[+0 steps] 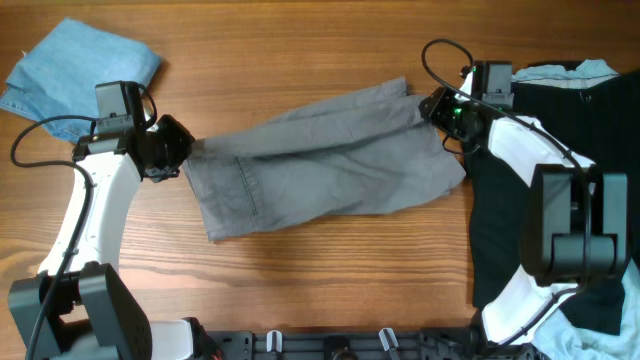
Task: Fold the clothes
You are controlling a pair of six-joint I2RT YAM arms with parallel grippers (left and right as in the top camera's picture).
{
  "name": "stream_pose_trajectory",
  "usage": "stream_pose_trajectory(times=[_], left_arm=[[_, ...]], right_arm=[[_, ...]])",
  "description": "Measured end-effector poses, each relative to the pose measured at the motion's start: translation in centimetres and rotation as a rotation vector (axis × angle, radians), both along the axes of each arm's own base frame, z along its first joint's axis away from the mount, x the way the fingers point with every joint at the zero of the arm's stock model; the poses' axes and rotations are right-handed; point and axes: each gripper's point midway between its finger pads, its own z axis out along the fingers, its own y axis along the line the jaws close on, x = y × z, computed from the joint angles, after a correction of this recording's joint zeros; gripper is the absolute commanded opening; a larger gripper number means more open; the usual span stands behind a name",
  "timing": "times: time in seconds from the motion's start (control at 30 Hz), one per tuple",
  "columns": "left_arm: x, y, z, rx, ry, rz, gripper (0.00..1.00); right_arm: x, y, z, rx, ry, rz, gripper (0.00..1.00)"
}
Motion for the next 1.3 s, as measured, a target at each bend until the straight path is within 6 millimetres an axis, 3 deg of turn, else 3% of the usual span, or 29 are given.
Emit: stream_pose_trajectory(times=[0.1, 0.3, 0.37, 0.43, 0.47, 0.57, 0.67, 0.73, 0.83, 0.97, 1.03, 1.17, 1.3], left_arm=[[0.0, 0.0, 0.0, 0.000, 0.000, 0.000, 0.04], [0.0, 0.0, 0.0, 0.004, 0.000, -0.007, 0.04], [-0.5, -0.1, -0.1, 0.006, 0.015, -0.019, 0.04], [-1.3, -0.2, 0.0, 0.008, 0.034, -0.031, 0.04], [-2.3, -0.4, 0.6, 0.009, 0.047, -0.038, 0.04], [-5.1, -0.9, 3.5, 0.013, 0.037, -0.044, 0.04], [-9.1, -1.6, 7.3, 0.018, -0.005, -0.048, 0.04], [-12.3, -2.2, 9.5, 0.021, -0.042, -0.047, 0.04], [-17.3, -3.1, 11.2, 0.002, -0.052, -0.018, 0.04], [-22.2, -4.2, 11.7, -0.041, -0.042, 0.027, 0.04], [-23.0, -4.3, 11.8, -0.047, -0.050, 0.039, 0.04], [-21.7, -4.0, 11.8, -0.041, -0.068, 0.052, 0.04], [-18.6, -3.5, 9.2, -0.045, -0.041, 0.056, 0.04]], right_arm=[[0.1, 0.3, -0.7, 0.018, 0.008, 0.005, 0.04], [0.8, 0.3, -0.1, 0.024, -0.035, 0.019, 0.04], [0.6, 0.1, 1.1, 0.015, -0.058, 0.046, 0.04], [0.2, -0.2, 3.9, -0.004, -0.105, 0.075, 0.04], [-0.1, -0.3, 6.4, -0.019, -0.149, 0.091, 0.04], [-1.8, -0.7, 13.3, -0.079, -0.269, 0.101, 0.05], [-5.2, -1.5, 20.5, -0.148, -0.390, 0.076, 0.04], [-7.1, -1.7, 23.0, -0.161, -0.435, 0.067, 0.04], [-9.9, -1.8, 25.6, -0.176, -0.476, 0.060, 0.04], [-12.1, -2.3, 24.2, -0.199, -0.382, 0.047, 0.04], [-12.4, -2.4, 23.3, -0.203, -0.344, 0.045, 0.04], [-11.0, -2.5, 21.4, -0.201, -0.294, 0.048, 0.04], [-7.2, -1.9, 18.5, -0.165, -0.279, 0.083, 0.04]])
